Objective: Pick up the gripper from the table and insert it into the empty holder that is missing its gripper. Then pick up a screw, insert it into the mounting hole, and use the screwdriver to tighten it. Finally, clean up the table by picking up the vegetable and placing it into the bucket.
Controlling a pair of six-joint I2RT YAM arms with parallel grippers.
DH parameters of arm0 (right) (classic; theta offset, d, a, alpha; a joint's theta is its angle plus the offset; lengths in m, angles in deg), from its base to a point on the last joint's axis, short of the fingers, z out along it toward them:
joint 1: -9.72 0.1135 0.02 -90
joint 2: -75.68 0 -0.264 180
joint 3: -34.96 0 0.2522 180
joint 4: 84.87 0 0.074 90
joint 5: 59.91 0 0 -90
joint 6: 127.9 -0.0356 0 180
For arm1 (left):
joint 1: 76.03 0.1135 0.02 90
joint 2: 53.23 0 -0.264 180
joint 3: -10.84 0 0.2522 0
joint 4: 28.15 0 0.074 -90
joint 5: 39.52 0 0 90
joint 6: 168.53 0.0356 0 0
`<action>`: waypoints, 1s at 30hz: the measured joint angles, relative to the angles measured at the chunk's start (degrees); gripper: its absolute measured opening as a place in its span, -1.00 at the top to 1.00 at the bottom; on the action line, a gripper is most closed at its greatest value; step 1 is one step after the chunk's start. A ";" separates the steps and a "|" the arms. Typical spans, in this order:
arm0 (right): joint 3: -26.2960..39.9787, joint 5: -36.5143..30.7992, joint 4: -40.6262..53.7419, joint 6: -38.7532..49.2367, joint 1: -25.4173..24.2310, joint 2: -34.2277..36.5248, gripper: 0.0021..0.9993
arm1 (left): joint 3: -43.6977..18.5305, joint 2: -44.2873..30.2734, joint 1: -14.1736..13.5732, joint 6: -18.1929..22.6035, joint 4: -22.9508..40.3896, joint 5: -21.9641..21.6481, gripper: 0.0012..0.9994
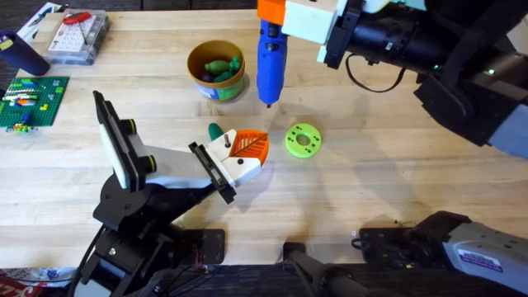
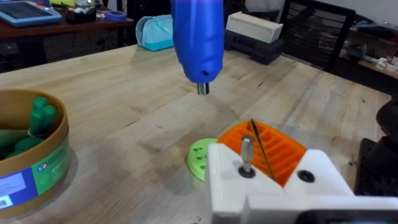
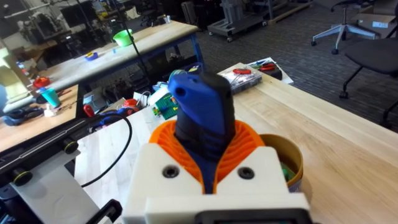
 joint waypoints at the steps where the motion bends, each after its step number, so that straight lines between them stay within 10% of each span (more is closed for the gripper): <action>1: -0.01 -0.02 0.61 -0.01 0.00 0.01 0.91 | 0.00 -0.01 -0.01 -0.04 0.00 0.01 0.98; 12: -0.73 -8.96 12.93 5.60 -2.02 0.38 0.91 | 0.00 -0.01 -0.01 -0.04 0.02 0.02 0.98; 20: -0.86 -33.23 35.14 39.02 -3.62 4.11 0.91 | 0.00 -0.01 -0.01 -0.04 0.02 0.02 0.98; 30: -0.88 -38.98 36.67 59.62 -3.72 15.22 0.71 | 0.00 -0.01 -0.01 -0.04 0.02 0.02 0.98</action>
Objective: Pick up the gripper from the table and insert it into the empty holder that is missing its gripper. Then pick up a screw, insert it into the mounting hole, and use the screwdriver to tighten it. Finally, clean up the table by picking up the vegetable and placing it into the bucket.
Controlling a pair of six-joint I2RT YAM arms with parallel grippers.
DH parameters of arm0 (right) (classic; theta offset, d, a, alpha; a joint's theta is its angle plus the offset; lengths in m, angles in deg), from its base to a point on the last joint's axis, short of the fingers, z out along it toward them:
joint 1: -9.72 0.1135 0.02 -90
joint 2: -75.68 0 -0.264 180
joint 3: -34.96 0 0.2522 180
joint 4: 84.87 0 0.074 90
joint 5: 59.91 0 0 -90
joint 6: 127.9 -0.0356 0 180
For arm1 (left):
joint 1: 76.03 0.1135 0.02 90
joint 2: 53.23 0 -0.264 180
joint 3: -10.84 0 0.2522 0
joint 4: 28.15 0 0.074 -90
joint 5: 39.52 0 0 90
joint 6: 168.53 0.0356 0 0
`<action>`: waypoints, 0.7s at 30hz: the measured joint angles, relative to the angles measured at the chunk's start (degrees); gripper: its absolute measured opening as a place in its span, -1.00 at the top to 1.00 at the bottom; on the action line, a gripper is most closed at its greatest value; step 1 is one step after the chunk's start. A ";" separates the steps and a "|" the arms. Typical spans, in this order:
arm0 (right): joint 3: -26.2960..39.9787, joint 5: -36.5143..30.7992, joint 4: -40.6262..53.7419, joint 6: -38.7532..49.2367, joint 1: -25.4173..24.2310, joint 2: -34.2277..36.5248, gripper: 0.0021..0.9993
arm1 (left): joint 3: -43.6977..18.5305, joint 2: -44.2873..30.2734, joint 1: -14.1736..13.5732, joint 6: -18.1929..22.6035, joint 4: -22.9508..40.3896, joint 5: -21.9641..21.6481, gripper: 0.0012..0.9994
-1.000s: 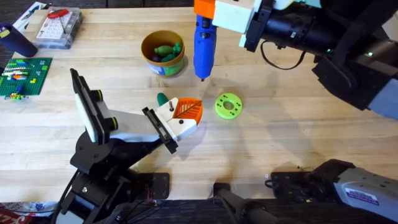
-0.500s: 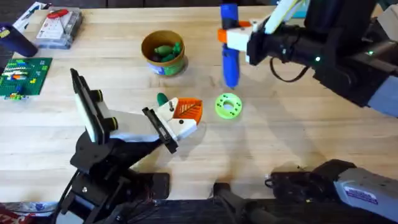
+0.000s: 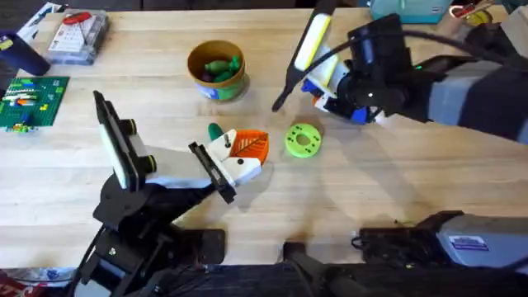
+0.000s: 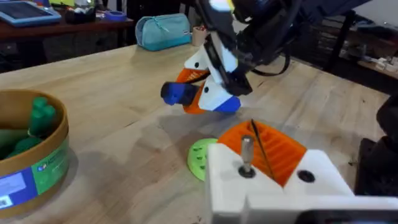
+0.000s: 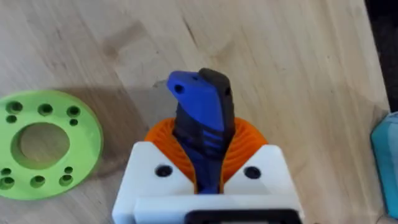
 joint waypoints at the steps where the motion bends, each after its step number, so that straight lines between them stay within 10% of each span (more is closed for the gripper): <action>1: 0.00 -0.17 -0.05 1.32 0.00 1.04 0.70 | 0.00 0.00 0.00 0.00 0.00 0.00 0.98; 5: 0.00 -0.56 -0.02 4.50 0.00 4.79 0.63 | 0.00 0.00 0.00 0.00 0.00 0.00 0.98; 11: 0.04 -1.01 -0.49 2.40 -0.03 5.00 -0.93 | 0.00 0.00 0.00 0.00 0.00 0.00 0.98; 21: 0.08 -1.13 4.97 -17.01 -0.03 -15.48 -0.99 | 0.00 0.00 0.00 0.00 0.01 0.00 0.98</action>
